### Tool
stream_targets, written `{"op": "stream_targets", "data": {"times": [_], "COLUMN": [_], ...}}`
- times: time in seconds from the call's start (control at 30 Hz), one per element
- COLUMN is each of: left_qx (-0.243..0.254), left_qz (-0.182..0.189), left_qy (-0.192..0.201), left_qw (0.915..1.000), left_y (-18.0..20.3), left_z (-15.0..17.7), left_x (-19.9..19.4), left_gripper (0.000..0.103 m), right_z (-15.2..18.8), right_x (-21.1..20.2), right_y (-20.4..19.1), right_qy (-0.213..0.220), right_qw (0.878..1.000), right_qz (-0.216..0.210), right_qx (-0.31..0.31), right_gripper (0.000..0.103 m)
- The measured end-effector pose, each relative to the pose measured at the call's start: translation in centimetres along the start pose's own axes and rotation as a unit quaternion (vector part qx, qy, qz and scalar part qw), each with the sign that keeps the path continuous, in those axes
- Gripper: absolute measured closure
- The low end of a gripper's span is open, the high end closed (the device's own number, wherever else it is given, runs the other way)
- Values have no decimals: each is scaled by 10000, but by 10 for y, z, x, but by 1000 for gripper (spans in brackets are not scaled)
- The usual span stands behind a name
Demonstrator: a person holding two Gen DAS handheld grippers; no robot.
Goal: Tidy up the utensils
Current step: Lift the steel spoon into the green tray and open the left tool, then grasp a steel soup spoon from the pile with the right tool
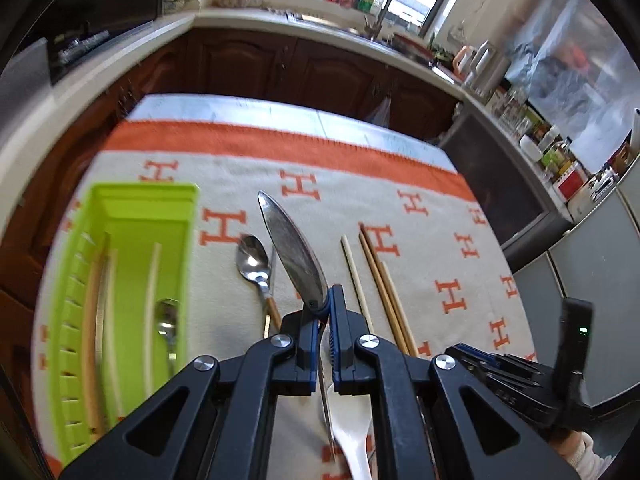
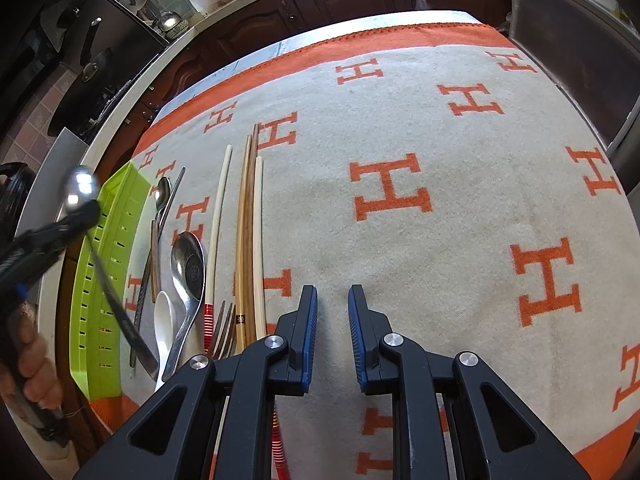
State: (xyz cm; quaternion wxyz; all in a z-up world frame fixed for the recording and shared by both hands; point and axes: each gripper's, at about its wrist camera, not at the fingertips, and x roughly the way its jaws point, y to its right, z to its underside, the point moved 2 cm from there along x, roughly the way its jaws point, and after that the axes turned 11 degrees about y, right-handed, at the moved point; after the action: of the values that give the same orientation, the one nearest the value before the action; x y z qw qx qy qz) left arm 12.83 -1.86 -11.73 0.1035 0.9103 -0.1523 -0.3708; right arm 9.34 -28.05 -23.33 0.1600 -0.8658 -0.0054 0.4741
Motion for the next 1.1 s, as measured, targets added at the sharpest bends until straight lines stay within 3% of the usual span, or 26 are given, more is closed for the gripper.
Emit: {"op": "stream_targets", "data": {"times": [0.23,0.4,0.57,0.73,0.87,0.97,1.03,1.1], "left_qx": [147,350,367,218,86,-38,-22,-16], "left_qz": [-419,-980,-1538,-1628,-1539,-1475,-1520,-1602], "left_qy": [703,737,303,-212,-336,-306,-215,-138], "left_qw": [9965,9918,9870,9862,9875,9886,9882,9870], "left_y": [-20,-45,-85,-115,-121,-119,-114,-112], "left_z": [-35,-41,-21,10,23,25,25,27], "left_x": [-93,-125,-105,-59,-35,-28,-29,-32], "left_gripper": [101,100,100,100,99,83,63,52], "right_z": [0,-1,-7,-11,-14,-16,-18,-19], "right_x": [1,-4,-20,-26,-23,-16,-11,-6], "right_y": [-4,-11,-33,-53,-62,-69,-75,-79], "right_qy": [-40,-146,-1,-43,-175,-292,-368,-430], "right_qw": [9999,9998,9996,9990,9984,9977,9973,9968], "right_qz": [139,-59,-281,-438,-537,-606,-634,-661], "right_qx": [-8,124,3,-100,-82,-77,-91,-103], "right_gripper": [87,87,87,87,87,87,87,87]}}
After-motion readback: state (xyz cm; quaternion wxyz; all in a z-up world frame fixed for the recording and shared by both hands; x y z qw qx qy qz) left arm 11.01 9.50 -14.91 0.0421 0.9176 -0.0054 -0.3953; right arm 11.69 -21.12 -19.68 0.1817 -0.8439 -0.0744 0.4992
